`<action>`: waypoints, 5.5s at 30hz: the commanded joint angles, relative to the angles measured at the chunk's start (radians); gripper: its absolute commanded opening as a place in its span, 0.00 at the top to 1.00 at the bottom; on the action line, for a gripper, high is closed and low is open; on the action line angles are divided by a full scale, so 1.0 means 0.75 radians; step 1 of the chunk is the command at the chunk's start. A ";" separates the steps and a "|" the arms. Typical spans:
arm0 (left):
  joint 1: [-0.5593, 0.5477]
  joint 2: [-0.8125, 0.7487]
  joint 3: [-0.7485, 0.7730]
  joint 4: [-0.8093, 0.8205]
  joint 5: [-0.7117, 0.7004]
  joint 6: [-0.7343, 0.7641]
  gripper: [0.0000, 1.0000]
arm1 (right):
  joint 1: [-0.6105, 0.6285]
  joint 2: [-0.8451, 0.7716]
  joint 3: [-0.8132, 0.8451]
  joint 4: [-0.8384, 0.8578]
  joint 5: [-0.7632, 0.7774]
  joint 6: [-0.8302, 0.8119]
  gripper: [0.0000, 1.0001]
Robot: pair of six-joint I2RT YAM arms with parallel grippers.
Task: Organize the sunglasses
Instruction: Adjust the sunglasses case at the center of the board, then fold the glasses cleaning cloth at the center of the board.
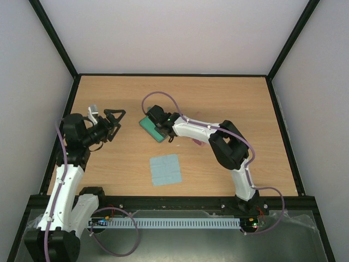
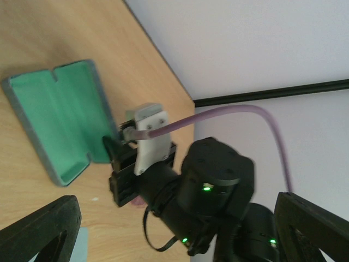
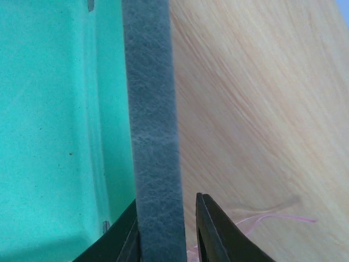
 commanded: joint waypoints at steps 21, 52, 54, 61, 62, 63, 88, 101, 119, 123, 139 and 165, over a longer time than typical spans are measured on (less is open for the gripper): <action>-0.082 0.026 -0.154 0.122 -0.116 0.048 0.01 | 0.024 -0.421 -0.109 -0.029 -0.062 0.192 0.28; -0.094 -0.009 -0.191 0.099 -0.149 0.051 0.00 | 0.139 -0.007 -0.230 0.097 -0.173 0.858 0.58; -0.094 -0.008 -0.194 0.105 -0.147 0.049 0.00 | 0.133 0.004 -0.229 0.092 -0.161 0.863 0.59; -0.095 -0.014 -0.204 0.109 -0.148 0.046 0.00 | 0.100 -0.011 -0.258 0.101 -0.145 0.868 0.58; -0.094 -0.016 -0.207 0.109 -0.147 0.048 0.01 | 0.094 -0.016 -0.262 0.100 -0.141 0.868 0.58; -0.094 -0.018 -0.210 0.109 -0.148 0.048 0.01 | 0.088 -0.019 -0.263 0.100 -0.136 0.865 0.58; -0.321 0.322 0.274 -0.069 -0.107 0.390 0.00 | 0.028 -1.244 -0.850 -0.072 -0.501 0.973 0.01; -0.765 0.275 0.233 -0.187 -0.628 0.280 0.01 | -0.143 -1.404 -1.035 -0.073 -0.973 1.048 0.20; -0.781 0.282 -0.109 -0.144 -0.796 0.280 0.00 | -0.034 -0.944 -0.938 -0.013 -0.674 0.861 0.66; -0.748 0.425 -0.060 -0.141 -0.757 0.286 0.01 | -0.033 -0.803 -0.877 -0.005 -0.664 0.790 0.68; -0.692 0.519 -0.118 -0.074 -0.777 0.334 0.01 | -0.033 -0.480 -0.684 0.042 -0.746 0.716 0.77; -0.679 0.474 -0.148 -0.073 -0.755 0.339 0.01 | 0.019 -0.365 -0.683 0.036 -0.636 0.717 0.84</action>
